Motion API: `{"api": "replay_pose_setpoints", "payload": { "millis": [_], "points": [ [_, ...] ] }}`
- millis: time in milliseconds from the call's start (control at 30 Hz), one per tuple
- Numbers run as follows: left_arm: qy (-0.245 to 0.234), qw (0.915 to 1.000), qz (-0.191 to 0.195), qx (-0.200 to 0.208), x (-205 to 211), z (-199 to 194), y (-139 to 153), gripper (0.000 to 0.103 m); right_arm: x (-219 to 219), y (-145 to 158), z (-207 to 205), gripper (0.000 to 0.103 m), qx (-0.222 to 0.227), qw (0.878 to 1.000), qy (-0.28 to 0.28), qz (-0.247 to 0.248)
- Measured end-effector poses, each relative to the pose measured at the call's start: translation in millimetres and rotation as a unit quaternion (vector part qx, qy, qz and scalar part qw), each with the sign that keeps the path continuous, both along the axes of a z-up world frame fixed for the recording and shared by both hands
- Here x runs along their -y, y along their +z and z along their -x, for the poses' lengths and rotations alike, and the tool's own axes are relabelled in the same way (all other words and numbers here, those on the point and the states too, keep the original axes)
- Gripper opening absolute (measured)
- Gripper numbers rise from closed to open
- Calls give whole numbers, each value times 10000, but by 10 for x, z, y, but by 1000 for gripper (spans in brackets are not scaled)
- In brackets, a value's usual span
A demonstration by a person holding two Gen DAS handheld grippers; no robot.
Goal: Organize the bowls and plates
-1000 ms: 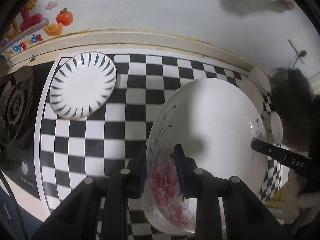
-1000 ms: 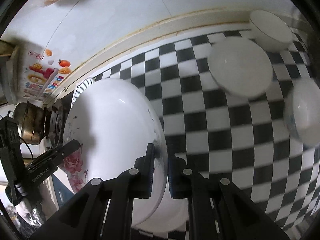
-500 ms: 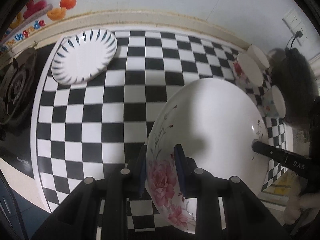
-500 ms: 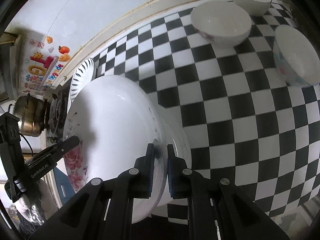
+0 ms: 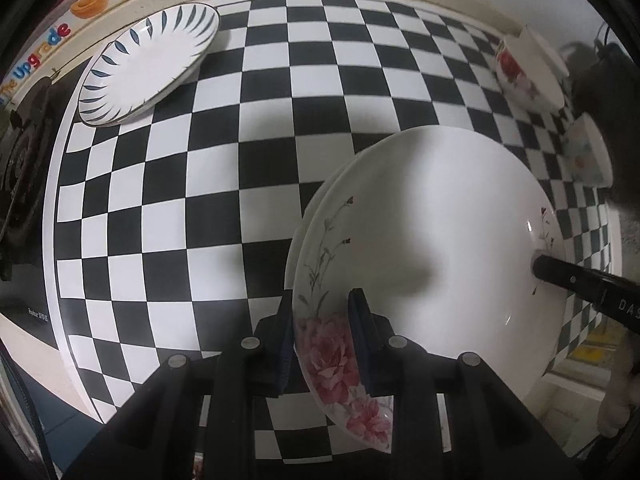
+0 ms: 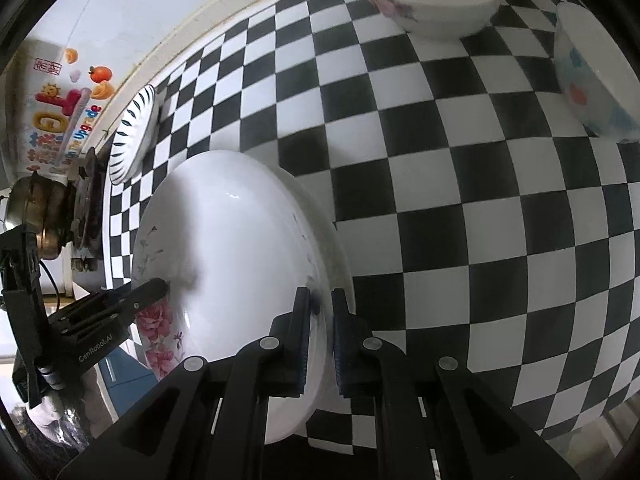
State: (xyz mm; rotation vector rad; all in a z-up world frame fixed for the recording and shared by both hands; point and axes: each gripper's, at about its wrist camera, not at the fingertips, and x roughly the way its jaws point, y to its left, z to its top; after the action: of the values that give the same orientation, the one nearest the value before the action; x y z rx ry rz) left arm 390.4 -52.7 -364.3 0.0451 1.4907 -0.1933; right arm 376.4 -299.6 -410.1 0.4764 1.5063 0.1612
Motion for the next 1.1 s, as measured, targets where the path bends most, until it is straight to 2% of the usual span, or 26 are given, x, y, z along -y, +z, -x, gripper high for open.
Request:
{"api": "replay_pose_setpoints", "payload": {
  "millis": [367,533,767,967,1100],
  "points": [
    [-286,9981,-551,-17,151,66,-1,21,-93,-32,-3,9,-16,9994,230,246],
    [-400,9979,-495,-69,311,75,-37,18,-102,-38,-16,9,-36,9994,255,238],
    [-355,9979,-503,-183,404,155,-132,18,-206,28,20,8,94,9971,431,624],
    [-158,9987,-459,-133,330,242,-72,18,-226,31,20,9,0,9951,504,851],
    [27,9990,-435,-43,310,249,20,18,-206,37,20,9,-42,9963,492,710]
  ]
}}
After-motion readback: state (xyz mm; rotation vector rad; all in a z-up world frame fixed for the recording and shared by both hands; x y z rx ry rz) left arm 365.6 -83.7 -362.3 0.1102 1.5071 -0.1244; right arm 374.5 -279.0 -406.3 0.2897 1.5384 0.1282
